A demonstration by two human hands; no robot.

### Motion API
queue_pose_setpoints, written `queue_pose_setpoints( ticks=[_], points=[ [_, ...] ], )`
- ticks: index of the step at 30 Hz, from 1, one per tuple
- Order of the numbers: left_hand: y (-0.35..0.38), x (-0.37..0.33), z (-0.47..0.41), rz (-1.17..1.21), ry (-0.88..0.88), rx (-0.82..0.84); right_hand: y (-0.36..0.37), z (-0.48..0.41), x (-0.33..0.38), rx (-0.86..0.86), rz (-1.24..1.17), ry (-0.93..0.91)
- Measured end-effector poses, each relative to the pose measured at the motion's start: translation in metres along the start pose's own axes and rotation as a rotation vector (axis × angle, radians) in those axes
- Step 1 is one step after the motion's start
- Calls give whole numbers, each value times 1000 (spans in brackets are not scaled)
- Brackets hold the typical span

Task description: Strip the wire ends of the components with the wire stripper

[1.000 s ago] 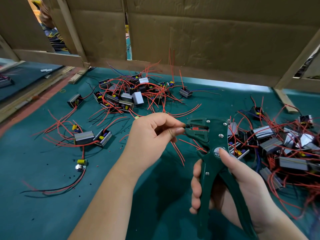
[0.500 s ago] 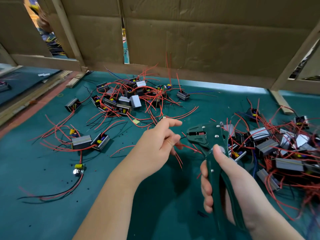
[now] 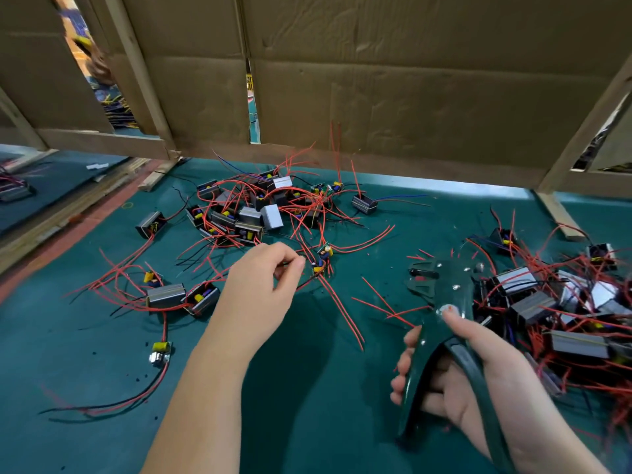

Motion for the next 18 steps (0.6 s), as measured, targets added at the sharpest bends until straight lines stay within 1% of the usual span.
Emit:
queue_pose_setpoints(
  ticks=[4, 6, 9, 11, 12, 14, 16, 18],
  points=[
    [-5, 7, -3, -124, -39, -37, 1, -3, -4, 11, -30, 12],
    [0, 6, -2, -123, -53, -23, -1, -4, -4, 19, -72, 8],
    [3, -20, 2, -12, 51, -96, -2, -5, -2, 23, -135, -40],
    [10, -42, 11, 115, 163, -92, -2, -5, -1, 15, -147, -90],
    [17, -51, 15, 214, 176, -45, -1, -4, -1, 10, -137, -112],
    [35, -61, 21, 393, 109, 109, 0, -4, -1, -15, -82, -163],
    [57, -67, 29, 492, 0, 370, 4, -5, 1, -27, 42, -253],
    [78, -74, 43, 568, -35, 646, 12, -2, 7, -44, 208, -357]
  ],
)
Point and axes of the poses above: each hand's wrist, its own z-axis away from the middle knuckle, its own y-axis out of the palm, x = y × z, the point moved 7 cm from there along -z, towards the middle knuckle, and after that the axes turned 1 degree about z, right-handed, at the moved point
